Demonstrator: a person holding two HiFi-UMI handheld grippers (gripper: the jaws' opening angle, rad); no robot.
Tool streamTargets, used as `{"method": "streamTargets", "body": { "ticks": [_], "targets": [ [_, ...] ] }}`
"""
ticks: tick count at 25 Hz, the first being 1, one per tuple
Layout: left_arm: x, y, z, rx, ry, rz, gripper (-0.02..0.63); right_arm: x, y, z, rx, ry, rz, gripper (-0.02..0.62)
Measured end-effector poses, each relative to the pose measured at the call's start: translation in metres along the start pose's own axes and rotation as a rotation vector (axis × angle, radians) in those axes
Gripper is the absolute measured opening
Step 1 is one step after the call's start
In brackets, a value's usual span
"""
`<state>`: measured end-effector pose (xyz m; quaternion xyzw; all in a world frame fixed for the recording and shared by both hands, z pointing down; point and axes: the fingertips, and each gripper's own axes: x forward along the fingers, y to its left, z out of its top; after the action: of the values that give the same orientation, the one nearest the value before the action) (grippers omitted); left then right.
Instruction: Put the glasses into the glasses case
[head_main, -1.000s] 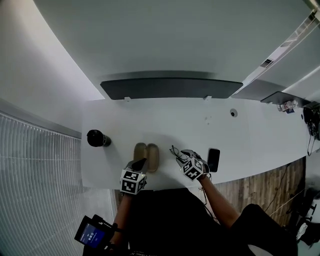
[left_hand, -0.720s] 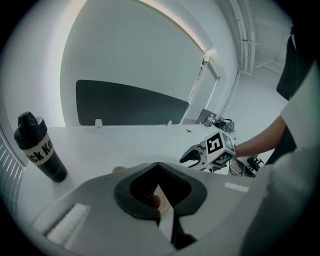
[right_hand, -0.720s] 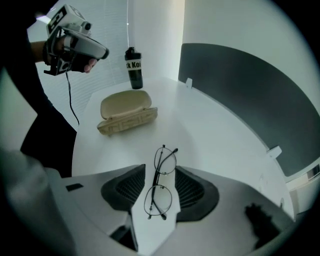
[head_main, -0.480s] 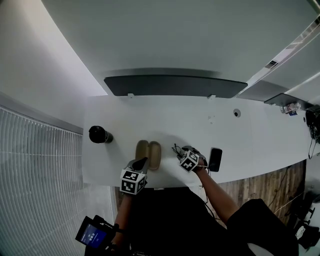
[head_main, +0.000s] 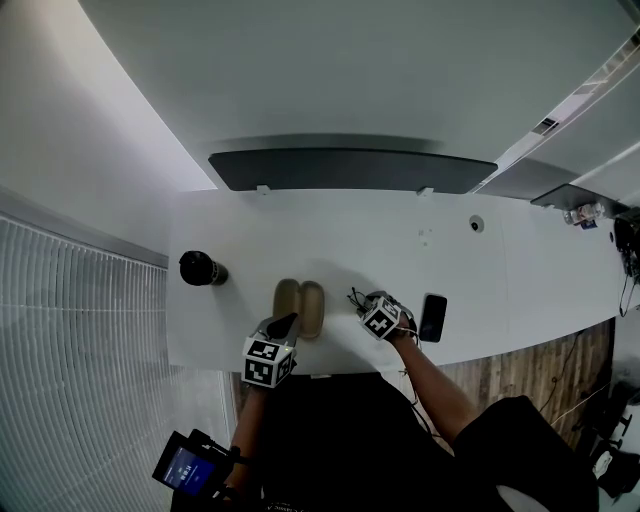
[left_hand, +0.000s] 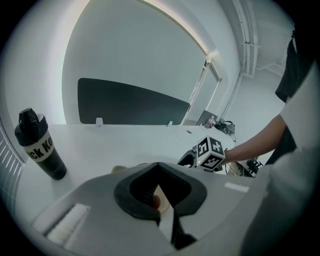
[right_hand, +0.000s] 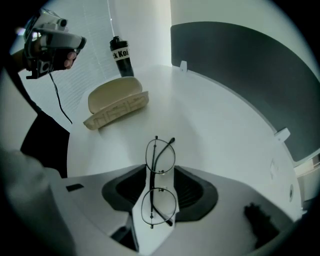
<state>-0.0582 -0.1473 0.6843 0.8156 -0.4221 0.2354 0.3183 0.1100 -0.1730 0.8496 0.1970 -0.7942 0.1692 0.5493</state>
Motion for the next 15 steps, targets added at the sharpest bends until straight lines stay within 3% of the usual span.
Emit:
{"method": "streamTargets", "body": {
  "ticks": [6,15],
  "targets": [
    [-0.001,-0.001,0.004,0.002,-0.001,0.003,0.008,-0.002,0.007,0.0,-0.022,-0.006,-0.015,0.122],
    [-0.001,0.0,0.004,0.002,-0.002,-0.004,0.008,-0.012,0.008,0.003,-0.03,-0.009,-0.027,0.097]
  ]
}}
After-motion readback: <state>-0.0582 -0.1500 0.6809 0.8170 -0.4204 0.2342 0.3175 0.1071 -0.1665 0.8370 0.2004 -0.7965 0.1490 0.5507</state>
